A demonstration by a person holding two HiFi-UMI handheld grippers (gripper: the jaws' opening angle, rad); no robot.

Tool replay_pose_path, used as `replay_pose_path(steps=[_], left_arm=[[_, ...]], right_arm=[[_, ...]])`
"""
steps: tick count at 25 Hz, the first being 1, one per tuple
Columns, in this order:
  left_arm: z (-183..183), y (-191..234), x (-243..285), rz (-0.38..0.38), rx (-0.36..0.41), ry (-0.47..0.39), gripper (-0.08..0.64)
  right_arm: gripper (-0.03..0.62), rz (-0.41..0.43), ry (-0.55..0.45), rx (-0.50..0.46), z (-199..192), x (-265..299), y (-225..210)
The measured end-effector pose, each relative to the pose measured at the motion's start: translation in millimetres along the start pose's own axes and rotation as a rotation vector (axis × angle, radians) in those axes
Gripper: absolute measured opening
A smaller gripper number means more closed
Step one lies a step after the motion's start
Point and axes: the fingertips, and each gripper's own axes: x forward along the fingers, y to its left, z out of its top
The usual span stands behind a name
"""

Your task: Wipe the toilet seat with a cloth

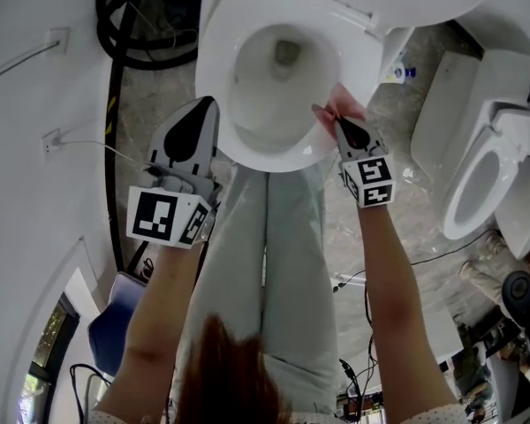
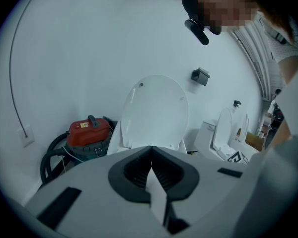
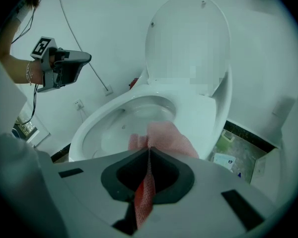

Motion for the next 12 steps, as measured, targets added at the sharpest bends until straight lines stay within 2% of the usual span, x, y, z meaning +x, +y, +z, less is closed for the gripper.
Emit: replay_pose_path(steps=[12], left_arm=[[-3.7, 14.1, -35.6, 0.014, -0.001, -0.007, 0.005]], right_arm=[[0.02, -0.008, 0.027, 0.014, -19.0, -3.8, 38.5]])
